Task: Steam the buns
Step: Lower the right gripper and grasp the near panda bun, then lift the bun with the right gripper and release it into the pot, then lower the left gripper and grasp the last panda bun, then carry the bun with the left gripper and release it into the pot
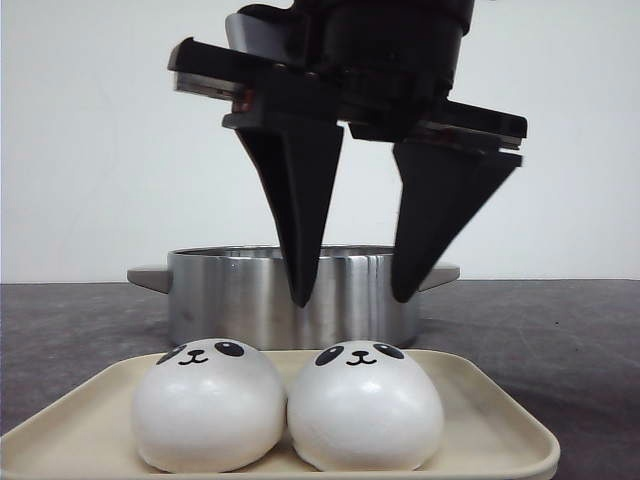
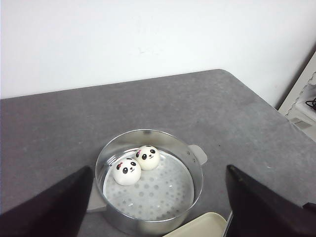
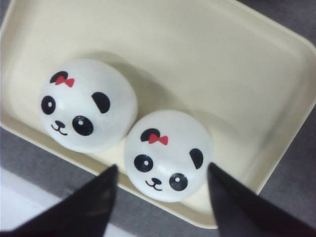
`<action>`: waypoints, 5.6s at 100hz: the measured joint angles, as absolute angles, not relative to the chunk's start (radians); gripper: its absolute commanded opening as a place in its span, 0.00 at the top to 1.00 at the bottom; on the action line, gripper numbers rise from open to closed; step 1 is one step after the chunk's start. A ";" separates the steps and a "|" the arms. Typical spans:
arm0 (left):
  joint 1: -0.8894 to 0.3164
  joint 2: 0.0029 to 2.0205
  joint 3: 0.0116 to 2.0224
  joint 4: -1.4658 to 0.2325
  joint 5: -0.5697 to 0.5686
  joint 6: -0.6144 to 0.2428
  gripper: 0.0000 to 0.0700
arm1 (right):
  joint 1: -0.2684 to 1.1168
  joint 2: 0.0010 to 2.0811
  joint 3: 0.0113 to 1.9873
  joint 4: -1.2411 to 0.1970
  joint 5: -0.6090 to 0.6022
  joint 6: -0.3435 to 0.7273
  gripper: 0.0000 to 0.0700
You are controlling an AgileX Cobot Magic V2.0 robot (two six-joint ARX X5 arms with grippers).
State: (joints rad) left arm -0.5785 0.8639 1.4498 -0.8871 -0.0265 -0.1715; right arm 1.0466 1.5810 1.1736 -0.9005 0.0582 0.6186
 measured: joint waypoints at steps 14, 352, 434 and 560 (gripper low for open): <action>-0.579 0.868 1.450 -0.887 -0.027 -0.171 0.26 | 1.030 1.581 1.156 -0.888 0.035 0.619 0.41; -0.580 0.992 1.144 -1.022 0.128 -0.322 0.27 | 0.668 1.435 1.479 -0.617 -0.090 0.396 0.99; -0.756 1.478 0.919 -0.694 0.247 -0.427 0.27 | 0.779 0.906 1.480 -0.644 0.105 0.363 0.99; -0.628 1.582 1.246 -0.416 -0.048 -0.180 0.99 | 0.779 0.908 1.480 -0.639 0.105 0.364 0.99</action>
State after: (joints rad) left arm -0.6281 1.5822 1.2465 -0.4156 -0.0483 -0.1802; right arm 0.7788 0.9081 1.4803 -0.6388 0.1055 0.3637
